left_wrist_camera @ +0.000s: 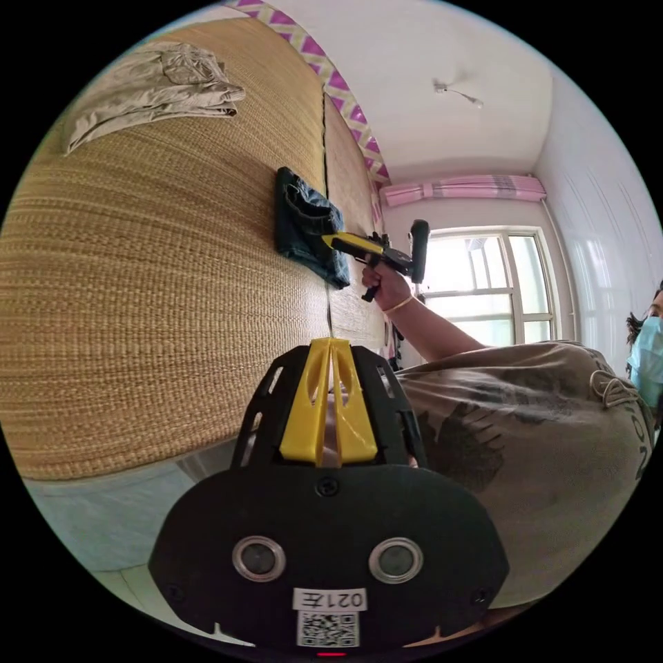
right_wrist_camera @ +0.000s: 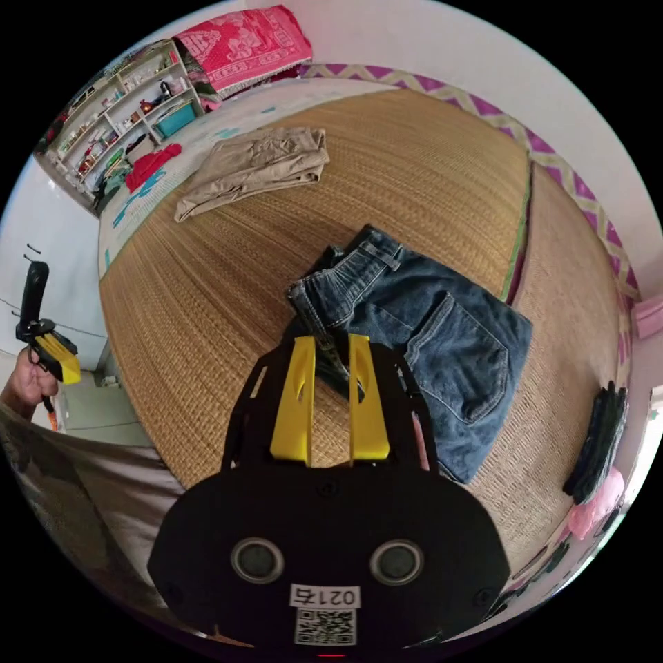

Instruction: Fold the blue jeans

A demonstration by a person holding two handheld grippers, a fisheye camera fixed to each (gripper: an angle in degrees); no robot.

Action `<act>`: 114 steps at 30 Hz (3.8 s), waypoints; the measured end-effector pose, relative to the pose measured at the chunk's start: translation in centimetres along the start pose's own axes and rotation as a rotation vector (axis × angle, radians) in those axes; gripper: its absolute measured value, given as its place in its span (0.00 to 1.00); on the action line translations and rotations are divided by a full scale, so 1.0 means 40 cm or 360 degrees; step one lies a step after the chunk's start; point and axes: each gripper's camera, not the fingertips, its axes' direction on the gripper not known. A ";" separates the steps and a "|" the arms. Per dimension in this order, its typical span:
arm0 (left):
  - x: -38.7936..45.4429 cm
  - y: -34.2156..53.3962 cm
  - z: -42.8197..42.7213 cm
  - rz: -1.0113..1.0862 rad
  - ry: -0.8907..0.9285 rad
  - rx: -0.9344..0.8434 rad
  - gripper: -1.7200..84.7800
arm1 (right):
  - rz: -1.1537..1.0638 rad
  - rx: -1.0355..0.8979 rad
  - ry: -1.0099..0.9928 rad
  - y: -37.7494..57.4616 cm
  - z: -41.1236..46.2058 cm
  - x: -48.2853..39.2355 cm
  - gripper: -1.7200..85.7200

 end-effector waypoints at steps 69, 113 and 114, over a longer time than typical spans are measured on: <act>0.325 -0.089 -0.136 -0.0205 -0.0169 0.0003 0.01 | 0.1329 0.0006 -0.1190 0.415 1.119 0.395 0.06; 0.662 -0.998 0.025 0.1025 -0.1345 -0.0674 0.17 | -0.0546 -0.0613 -0.0006 -0.263 0.904 0.553 0.11; 0.664 -1.016 0.026 0.1043 -0.1367 -0.0700 0.17 | -0.0581 -0.0634 -0.0007 -0.278 0.917 0.564 0.11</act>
